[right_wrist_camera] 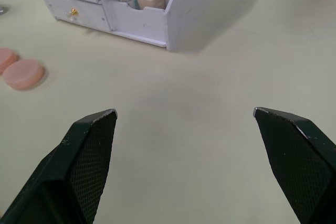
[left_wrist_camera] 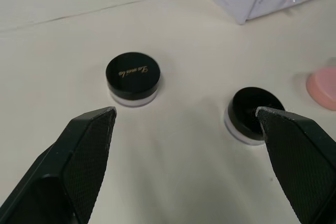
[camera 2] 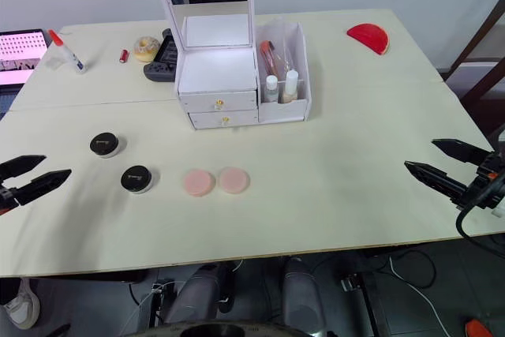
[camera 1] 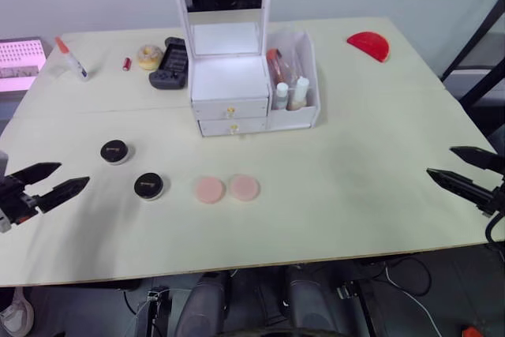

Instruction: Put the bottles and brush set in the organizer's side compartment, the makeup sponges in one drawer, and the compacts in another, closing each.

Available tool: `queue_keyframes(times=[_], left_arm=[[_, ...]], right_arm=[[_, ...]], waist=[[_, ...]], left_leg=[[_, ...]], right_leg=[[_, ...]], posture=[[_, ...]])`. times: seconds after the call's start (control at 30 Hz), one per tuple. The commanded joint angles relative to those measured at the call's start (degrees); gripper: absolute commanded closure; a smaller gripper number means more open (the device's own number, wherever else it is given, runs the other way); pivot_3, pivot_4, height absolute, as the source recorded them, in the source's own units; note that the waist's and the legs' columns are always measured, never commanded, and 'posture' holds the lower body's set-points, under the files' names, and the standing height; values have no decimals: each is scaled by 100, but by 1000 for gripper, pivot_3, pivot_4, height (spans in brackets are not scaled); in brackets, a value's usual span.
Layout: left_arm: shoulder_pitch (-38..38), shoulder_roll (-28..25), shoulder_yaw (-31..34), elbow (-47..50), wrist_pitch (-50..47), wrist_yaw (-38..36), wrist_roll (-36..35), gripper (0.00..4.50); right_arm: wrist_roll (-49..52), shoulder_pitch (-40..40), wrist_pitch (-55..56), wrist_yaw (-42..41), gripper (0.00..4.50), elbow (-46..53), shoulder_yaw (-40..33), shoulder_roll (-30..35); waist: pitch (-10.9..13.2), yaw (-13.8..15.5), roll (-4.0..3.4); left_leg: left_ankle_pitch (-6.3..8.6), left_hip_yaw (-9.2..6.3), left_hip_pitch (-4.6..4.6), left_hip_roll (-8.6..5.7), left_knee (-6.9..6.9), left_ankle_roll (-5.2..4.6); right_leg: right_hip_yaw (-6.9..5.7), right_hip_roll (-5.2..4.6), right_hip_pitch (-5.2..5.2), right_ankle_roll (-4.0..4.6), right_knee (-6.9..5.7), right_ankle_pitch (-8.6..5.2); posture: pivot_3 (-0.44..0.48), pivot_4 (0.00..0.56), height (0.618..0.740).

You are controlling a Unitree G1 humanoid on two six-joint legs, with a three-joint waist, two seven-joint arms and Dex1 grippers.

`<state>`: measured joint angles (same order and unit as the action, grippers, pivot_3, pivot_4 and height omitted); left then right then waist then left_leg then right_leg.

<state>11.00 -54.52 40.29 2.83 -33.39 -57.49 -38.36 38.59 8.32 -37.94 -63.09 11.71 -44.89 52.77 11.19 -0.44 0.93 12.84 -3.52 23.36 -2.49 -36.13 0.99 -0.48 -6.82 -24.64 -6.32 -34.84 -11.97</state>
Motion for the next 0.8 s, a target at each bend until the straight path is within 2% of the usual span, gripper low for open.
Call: queue_keyframes(times=[0.03,0.27,0.33,0.47,0.63,0.73,0.8], left_arm=[[-69,14,201,243,-81,77,-113,0],[-99,227,38,722,-252,350,-184,0],[-50,507,-12,1247,-389,672,-323,0],[-72,1483,-171,2567,-805,1955,-819,0],[57,2856,-1205,4246,-1012,3793,-752,0],[-74,3627,-2572,4850,-1064,4952,53,0],[-319,3849,-3510,4957,-999,5431,730,0]], right_arm=[[153,-63,20,74,81,128,-56,23],[580,-386,-340,460,81,440,128,-3],[812,-585,-613,812,81,772,325,-69],[1016,-1344,-873,1905,81,1339,968,-479],[674,-2148,-873,2826,81,1364,1788,-877],[509,-2503,-768,3057,81,1173,2158,-1101],[511,-2656,-746,2961,81,1095,2343,-1136]], waist=[[0,-4,0],[0,-16,0],[0,-27,0],[-1,-12,13],[-2,74,18],[-3,144,19],[-4,197,20]], left_leg=[[0,0,0,0,0,0],[-1,3,-1,0,0,-2],[-1,5,-2,0,1,-2],[-1,0,-1,6,-3,-3],[-2,5,1,-4,-12,-4],[-2,6,-2,-6,-26,-5],[-2,5,3,-11,-49,-5]], right_leg=[[0,0,0,0,0,0],[0,5,0,3,0,2],[1,5,0,17,0,12],[3,6,1,19,-2,14],[5,10,4,13,-5,21],[5,18,15,13,-6,28],[2,31,30,12,-8,28]], posture=[[0,150,737],[0,150,737],[0,150,737],[0,150,737],[0,150,737],[0,150,737],[0,150,737]])
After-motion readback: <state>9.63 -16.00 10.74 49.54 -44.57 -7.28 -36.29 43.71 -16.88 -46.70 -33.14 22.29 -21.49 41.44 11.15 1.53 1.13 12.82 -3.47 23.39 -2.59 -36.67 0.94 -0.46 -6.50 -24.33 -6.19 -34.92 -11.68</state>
